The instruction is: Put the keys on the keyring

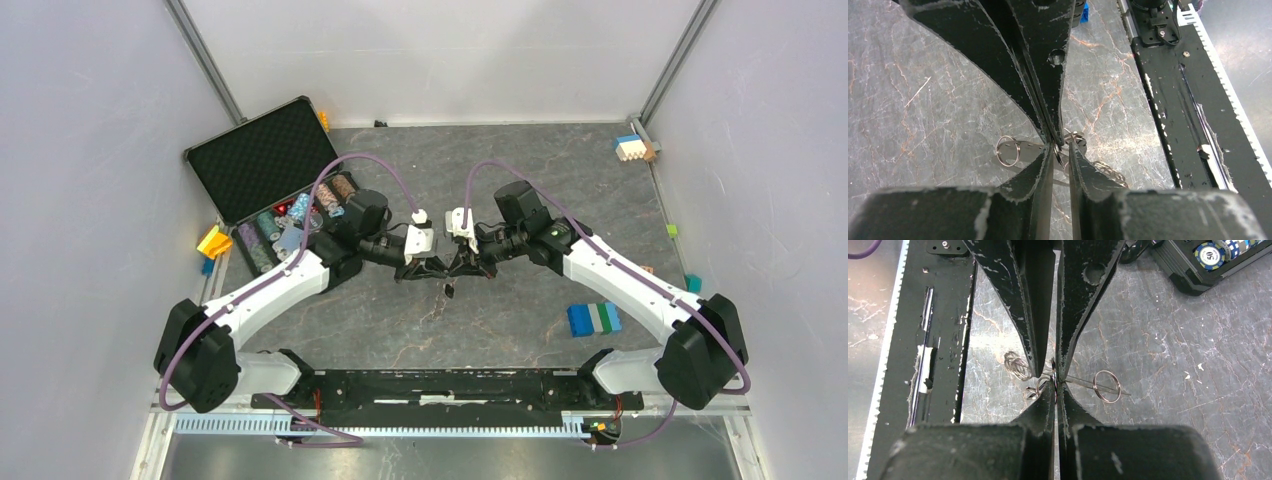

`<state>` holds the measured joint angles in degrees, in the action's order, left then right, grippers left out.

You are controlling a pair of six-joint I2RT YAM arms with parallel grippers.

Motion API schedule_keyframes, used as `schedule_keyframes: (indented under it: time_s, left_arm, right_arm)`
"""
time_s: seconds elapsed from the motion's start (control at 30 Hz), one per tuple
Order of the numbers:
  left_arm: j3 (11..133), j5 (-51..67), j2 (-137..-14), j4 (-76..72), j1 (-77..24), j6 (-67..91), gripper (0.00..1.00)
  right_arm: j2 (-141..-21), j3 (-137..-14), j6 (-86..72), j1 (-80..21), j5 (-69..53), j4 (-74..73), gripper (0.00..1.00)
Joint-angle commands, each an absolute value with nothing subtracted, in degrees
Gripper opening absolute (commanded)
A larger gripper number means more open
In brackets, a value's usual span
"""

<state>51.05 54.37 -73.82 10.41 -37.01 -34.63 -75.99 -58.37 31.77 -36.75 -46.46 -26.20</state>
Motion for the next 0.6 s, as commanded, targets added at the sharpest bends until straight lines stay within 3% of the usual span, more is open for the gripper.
schedule_keyframes:
  time_s: [0.0,0.3,0.47,0.57]
  left_arm:
    - [52.7,54.1,-74.1,11.3,-37.6,-37.6,0.23]
    - [52.2,52.7,-74.2,8.5,-37.6,-34.8,0.15]
    - [51.9,52.7,-74.4,8.0,-37.6,-34.3,0.02]
    - [51.3,52.6,-74.1,6.7,-37.6,-32.1,0.02]
  right_arm:
    - [-75.4,-59.8,31.4,-37.0,-48.4,-23.8,0.0]
    - [-75.2,-59.4,30.9,-37.0,-48.9,-23.1,0.0]
    - [-75.1,-59.4,30.7,-37.0,-49.0,-23.0,0.0]
    - [-75.2,-59.3,30.4,-37.0,-49.0,-22.8,0.0]
